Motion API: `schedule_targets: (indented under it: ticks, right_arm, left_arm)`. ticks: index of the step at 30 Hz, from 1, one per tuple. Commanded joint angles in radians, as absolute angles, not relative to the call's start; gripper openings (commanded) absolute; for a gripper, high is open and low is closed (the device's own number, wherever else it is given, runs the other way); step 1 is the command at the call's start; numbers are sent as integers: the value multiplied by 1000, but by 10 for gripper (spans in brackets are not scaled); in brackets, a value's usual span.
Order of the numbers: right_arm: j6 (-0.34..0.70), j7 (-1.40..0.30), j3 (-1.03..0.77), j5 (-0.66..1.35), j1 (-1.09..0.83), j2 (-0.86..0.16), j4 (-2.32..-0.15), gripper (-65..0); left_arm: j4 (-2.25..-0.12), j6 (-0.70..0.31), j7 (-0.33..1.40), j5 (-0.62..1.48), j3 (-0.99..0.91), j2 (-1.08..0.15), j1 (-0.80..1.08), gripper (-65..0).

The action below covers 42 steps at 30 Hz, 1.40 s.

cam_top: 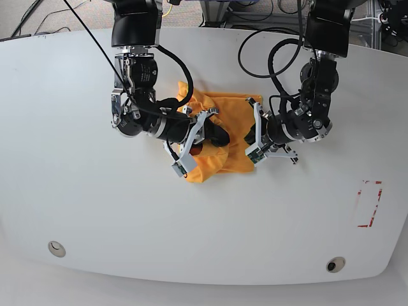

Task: Layout the t-shirt on the table in an organized manner, then fold the t-shirt properly
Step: 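Press the folded shirt together with both grippers at its center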

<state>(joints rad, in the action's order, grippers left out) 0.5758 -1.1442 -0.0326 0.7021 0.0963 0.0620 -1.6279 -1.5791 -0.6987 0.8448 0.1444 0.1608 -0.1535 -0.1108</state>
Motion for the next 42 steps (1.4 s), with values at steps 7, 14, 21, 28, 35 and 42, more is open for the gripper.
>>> schedule_targets:
  ticks: [7, 14, 21, 28, 35, 42]
  right_arm:
    - [582, -1119, -30, 728, 114, 48, -1643, -650]
    - [582, -1119, -30, 728, 114, 48, -1643, -650]
    - [582, -1119, -30, 728, 114, 48, -1644, -650]
    - [582, -1119, -27, 728, 114, 48, -1644, -650]
    - [576, -1119, -25, 728, 114, 62, -1643, -650]
    - [575, -1119, -22, 725, 119, 93, -1641, -647]
  left_arm:
    - [-1592, -698, 829, 153, 136, -182, -127, -650]
    - [-1511, -698, 826, 153, 133, -179, -127, -650]
    - [-1400, -698, 736, 153, 133, -171, -125, -650]
    - [-1334, -698, 694, 228, 133, -176, -125, -650]
    - [-1311, -698, 691, 309, 133, -180, -127, -650]
    - [-1317, -698, 693, 311, 134, -179, -124, -650]
